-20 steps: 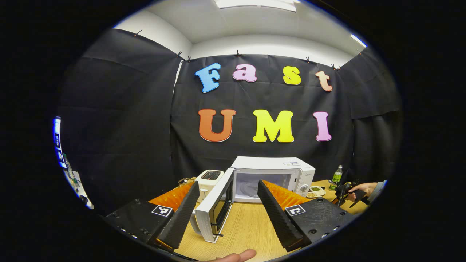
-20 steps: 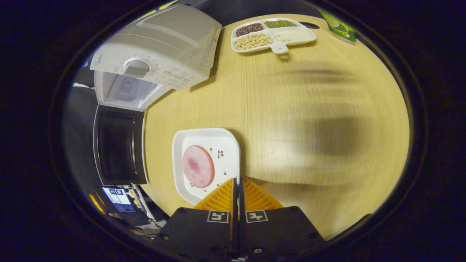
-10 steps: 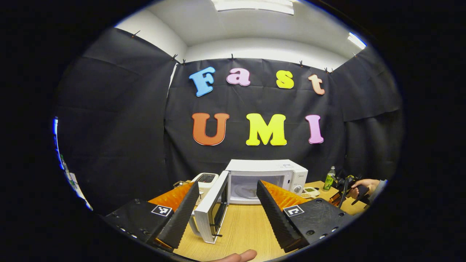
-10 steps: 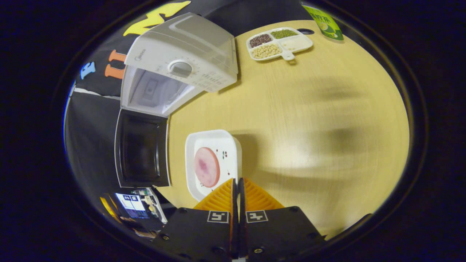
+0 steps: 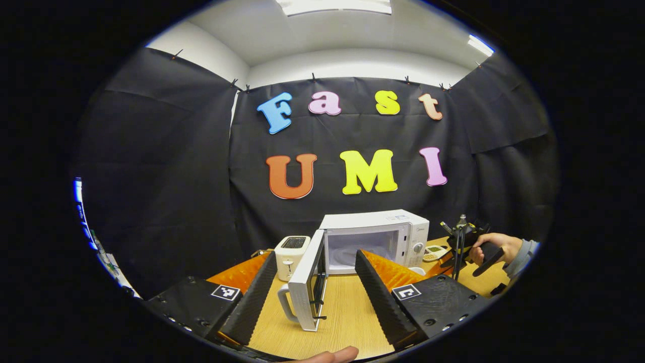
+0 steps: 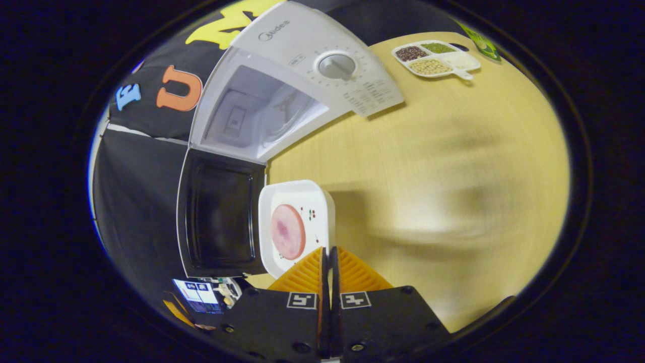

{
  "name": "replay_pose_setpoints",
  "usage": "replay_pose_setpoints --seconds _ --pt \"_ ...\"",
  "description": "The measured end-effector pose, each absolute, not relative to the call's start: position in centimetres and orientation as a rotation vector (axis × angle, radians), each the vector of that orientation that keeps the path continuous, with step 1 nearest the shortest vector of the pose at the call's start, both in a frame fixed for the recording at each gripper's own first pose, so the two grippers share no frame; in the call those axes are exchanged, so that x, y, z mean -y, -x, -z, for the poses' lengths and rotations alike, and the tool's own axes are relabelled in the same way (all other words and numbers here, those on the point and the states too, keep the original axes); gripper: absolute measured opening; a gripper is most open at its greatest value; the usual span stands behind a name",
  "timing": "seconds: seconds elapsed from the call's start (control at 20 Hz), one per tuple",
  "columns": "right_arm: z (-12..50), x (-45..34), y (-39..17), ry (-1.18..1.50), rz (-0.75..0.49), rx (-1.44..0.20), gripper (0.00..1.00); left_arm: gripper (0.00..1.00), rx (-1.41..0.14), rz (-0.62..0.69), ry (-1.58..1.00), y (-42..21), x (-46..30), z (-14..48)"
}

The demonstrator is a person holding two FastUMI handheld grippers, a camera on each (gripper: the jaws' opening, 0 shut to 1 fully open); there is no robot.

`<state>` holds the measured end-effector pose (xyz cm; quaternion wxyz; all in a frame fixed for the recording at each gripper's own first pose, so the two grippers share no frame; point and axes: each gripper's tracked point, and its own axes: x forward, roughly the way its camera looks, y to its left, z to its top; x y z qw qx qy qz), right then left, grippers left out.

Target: Open the microwave oven with the left hand, put the food in, and close the microwave oven.

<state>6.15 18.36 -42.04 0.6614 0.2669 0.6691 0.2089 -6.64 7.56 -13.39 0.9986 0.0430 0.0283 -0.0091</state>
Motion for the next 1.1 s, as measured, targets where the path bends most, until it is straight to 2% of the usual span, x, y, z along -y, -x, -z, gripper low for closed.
replay_pose_setpoints --seconds 0.15,0.2,0.25,0.3,0.35,0.55,0.85,0.95,1.1 --pt "42.4 -21.9 -5.7 -0.657 -0.435 -1.534 0.04 0.94 -0.053 -0.007 -0.074 7.2 -9.3 13.2" --pt "42.8 -23.1 -5.9 -0.69 -0.408 -1.532 0.0 0.94 -0.048 -0.011 -0.074 7.3 -9.8 13.0" --pt "43.2 -24.1 -6.4 -0.729 -0.373 -1.523 0.04 0.94 -0.042 -0.011 -0.077 7.3 -9.9 12.8" --pt "43.6 -24.9 -7.3 -0.761 -0.345 -1.495 0.0 0.94 -0.038 -0.016 -0.082 7.0 -10.2 12.7" --pt "44.2 -25.5 -8.2 -0.773 -0.321 -1.463 0.04 0.94 -0.037 -0.019 -0.086 6.9 -10.5 12.8" --pt "45.3 -27.5 -11.1 -0.848 -0.19 -1.336 0.04 0.93 -0.036 -0.007 -0.073 6.5 -11.1 13.5" --pt "46.4 -30.7 -16.8 -1.027 -0.076 -1.079 0.04 0.94 -0.045 -0.037 -0.083 5.9 -12.9 14.9" --pt "46.4 -31.6 -19.2 -1.133 -0.044 -0.954 0.04 0.94 -0.047 -0.029 -0.087 5.7 -12.9 15.3" --pt "46.9 -32.1 -21.4 -1.206 0.017 -0.876 0.04 0.94 -0.04 0.01 -0.059 5.1 -12.2 15.6"
